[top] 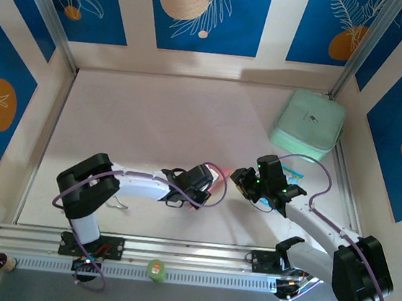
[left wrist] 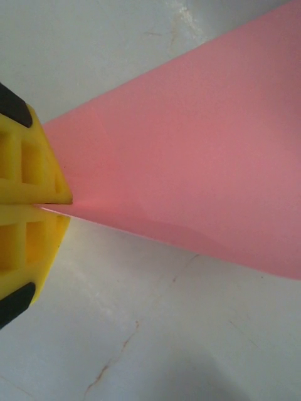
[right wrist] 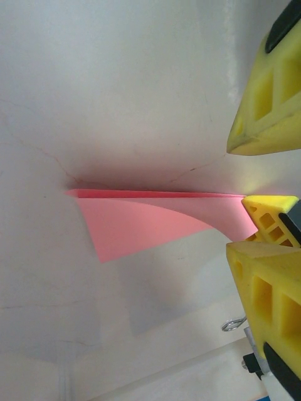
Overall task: Fold a paper plane with a square sheet of paper (pick it up from the middle)
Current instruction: Fold the wing for the fifth time at the center of the table.
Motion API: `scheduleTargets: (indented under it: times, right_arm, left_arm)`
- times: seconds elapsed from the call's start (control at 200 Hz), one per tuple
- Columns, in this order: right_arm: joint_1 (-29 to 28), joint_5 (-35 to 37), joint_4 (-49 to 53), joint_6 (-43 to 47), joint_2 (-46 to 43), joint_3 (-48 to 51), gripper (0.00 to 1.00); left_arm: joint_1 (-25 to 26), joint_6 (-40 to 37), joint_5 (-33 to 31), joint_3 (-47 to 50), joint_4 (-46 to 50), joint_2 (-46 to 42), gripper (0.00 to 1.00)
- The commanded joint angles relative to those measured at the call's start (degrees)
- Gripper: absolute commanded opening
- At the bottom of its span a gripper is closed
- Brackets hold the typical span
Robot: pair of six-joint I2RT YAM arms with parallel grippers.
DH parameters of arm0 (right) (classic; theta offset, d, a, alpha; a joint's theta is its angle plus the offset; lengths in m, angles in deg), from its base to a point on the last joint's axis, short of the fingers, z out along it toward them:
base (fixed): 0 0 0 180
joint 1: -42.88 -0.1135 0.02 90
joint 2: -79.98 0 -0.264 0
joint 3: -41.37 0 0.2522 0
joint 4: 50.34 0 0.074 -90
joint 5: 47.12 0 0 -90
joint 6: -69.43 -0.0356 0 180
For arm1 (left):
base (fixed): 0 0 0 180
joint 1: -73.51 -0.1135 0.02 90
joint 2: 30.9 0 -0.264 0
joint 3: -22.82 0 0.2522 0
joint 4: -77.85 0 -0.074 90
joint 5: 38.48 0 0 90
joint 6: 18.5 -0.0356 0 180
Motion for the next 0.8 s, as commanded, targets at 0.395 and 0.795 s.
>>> scheduleTargets:
  times: [0.395,0.795]
  right_arm:
    - [0.19,-1.96,-3.12,1.15,3.14,1.62,0.34]
    - [-2.4,-11.55,-14.02,6.38,11.26,1.78,0.11]
  left_arm:
    - [-4.02,2.76,10.6,1.21,-1.51,3.07,0.09]
    - [-8.82,4.78,21.35,5.15,-8.71,3.08,0.11]
